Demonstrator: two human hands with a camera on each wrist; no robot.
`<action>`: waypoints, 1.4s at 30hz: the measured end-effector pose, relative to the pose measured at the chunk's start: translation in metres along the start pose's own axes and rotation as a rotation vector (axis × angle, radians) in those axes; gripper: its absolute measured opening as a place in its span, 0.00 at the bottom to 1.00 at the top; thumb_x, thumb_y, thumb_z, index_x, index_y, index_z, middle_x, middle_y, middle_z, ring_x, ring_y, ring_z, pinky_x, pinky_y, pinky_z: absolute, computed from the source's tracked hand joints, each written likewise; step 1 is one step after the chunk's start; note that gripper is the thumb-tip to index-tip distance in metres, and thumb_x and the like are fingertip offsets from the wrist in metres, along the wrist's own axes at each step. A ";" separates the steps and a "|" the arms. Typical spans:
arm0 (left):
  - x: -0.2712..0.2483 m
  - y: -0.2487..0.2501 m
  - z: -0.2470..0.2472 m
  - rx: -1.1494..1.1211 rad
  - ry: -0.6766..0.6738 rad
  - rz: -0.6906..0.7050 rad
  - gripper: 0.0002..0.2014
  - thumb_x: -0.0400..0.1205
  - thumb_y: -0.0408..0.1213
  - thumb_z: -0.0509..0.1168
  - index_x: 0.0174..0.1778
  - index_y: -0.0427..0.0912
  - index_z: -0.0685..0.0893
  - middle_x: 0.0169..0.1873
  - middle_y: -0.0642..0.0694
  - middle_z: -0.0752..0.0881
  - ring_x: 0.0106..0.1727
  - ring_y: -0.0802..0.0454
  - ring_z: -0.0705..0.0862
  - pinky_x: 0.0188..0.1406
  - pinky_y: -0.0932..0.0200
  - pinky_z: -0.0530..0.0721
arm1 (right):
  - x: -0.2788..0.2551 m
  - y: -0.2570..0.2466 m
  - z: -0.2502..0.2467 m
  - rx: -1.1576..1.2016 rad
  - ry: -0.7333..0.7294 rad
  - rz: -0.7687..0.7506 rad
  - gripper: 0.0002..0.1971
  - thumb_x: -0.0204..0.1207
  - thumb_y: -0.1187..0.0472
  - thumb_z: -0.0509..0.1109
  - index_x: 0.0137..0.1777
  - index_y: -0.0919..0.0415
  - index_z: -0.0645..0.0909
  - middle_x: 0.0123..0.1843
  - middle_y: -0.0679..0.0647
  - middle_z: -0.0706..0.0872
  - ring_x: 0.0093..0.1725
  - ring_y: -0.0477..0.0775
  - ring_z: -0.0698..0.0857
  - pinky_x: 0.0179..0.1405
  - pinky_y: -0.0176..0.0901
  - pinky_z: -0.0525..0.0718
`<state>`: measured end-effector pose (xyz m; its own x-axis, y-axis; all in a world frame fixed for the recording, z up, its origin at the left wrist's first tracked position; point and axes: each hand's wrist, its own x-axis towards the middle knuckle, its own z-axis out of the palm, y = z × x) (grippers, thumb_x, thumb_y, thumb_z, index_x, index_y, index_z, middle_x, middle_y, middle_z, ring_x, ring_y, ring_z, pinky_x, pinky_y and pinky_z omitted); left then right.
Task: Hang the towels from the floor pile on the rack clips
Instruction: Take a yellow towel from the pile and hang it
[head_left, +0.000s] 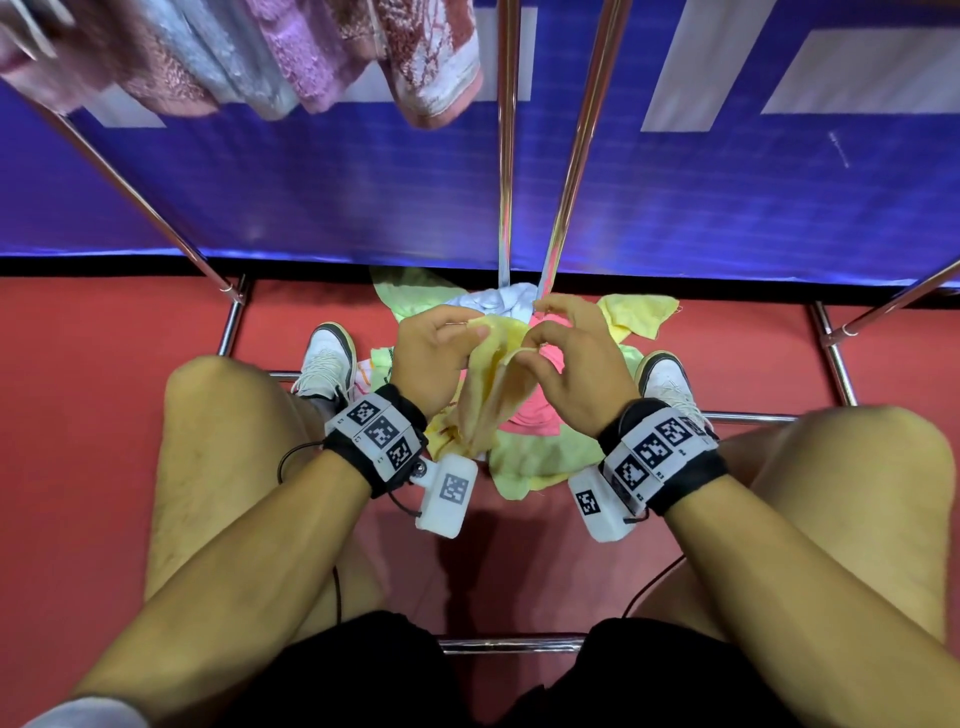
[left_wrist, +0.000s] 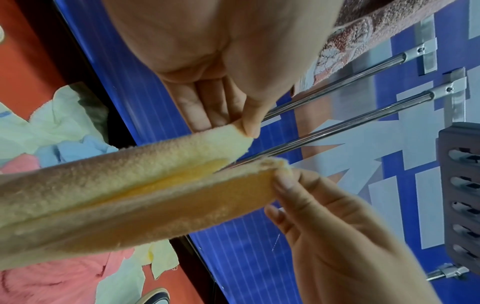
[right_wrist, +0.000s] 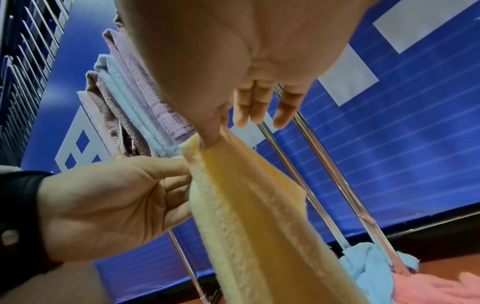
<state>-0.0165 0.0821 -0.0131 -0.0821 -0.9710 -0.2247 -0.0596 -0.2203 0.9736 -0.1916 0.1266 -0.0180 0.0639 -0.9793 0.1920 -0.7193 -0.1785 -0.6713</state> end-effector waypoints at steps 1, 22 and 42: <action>0.000 0.000 0.000 -0.003 -0.001 -0.001 0.04 0.79 0.23 0.70 0.44 0.36 0.88 0.32 0.42 0.88 0.38 0.44 0.86 0.51 0.31 0.88 | 0.000 -0.001 0.000 0.023 -0.001 -0.038 0.07 0.79 0.57 0.70 0.44 0.61 0.83 0.58 0.54 0.84 0.62 0.54 0.76 0.64 0.43 0.71; -0.008 -0.002 0.011 -0.079 -0.179 -0.034 0.09 0.85 0.25 0.63 0.57 0.29 0.86 0.43 0.41 0.91 0.42 0.50 0.92 0.41 0.59 0.90 | 0.001 0.001 0.009 0.245 0.073 0.210 0.07 0.78 0.58 0.73 0.41 0.60 0.82 0.29 0.50 0.80 0.30 0.39 0.74 0.33 0.30 0.71; -0.007 -0.007 0.006 0.069 -0.211 0.077 0.09 0.79 0.30 0.74 0.49 0.48 0.91 0.42 0.44 0.93 0.49 0.43 0.91 0.51 0.45 0.91 | 0.000 0.003 0.010 0.249 0.052 0.239 0.14 0.76 0.47 0.75 0.38 0.56 0.81 0.29 0.53 0.82 0.31 0.50 0.77 0.36 0.54 0.81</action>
<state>-0.0214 0.0908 -0.0189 -0.2948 -0.9421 -0.1600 -0.1128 -0.1320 0.9848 -0.1863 0.1248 -0.0272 -0.1259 -0.9912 0.0401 -0.5184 0.0313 -0.8546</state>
